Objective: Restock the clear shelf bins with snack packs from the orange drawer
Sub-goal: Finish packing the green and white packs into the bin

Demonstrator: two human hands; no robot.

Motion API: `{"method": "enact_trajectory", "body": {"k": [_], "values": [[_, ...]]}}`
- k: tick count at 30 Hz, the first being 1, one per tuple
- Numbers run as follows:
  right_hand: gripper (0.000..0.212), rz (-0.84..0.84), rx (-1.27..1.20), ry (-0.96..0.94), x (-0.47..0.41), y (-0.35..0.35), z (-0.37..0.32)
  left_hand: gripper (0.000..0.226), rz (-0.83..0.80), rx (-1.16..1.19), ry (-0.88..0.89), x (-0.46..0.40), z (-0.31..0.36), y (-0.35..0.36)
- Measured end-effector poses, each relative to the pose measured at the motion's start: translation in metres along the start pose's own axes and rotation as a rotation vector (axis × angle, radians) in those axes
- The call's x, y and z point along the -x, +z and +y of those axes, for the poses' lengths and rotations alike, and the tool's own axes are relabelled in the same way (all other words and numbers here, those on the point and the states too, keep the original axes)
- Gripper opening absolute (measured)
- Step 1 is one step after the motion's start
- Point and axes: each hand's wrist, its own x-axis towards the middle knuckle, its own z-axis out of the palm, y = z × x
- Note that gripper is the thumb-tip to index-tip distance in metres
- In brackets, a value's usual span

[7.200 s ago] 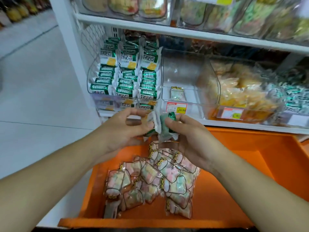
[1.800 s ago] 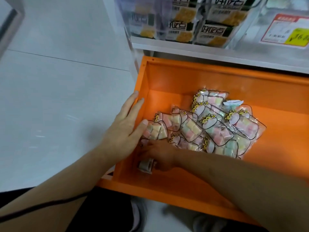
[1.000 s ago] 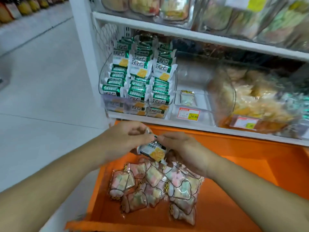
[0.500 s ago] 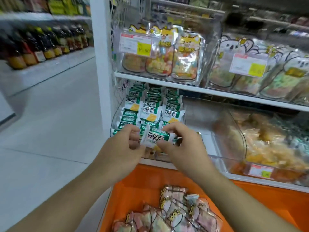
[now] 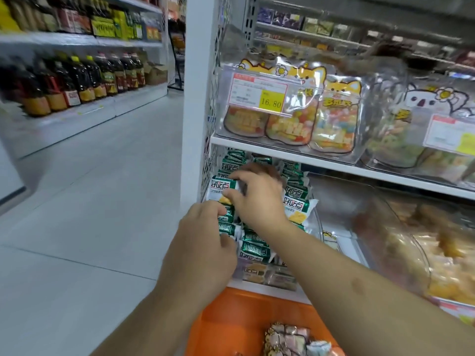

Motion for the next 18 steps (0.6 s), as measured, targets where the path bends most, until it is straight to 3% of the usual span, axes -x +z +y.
{"method": "enact_trajectory", "body": {"k": [5,10,18], "values": [[0.035,-0.019,0.136,-0.074,-0.001,-0.005,0.000,0.044,-0.033,-0.097,0.116,-0.008,-0.003,0.005],[0.057,-0.092,0.145,-0.071,0.015,-0.033,0.012,0.058,-0.122,-0.165,0.251,-0.019,-0.001,0.012],[0.053,-0.090,0.418,0.037,0.046,-0.083,0.062,0.056,-0.259,-0.305,0.207,-0.023,-0.006,0.032]]}}
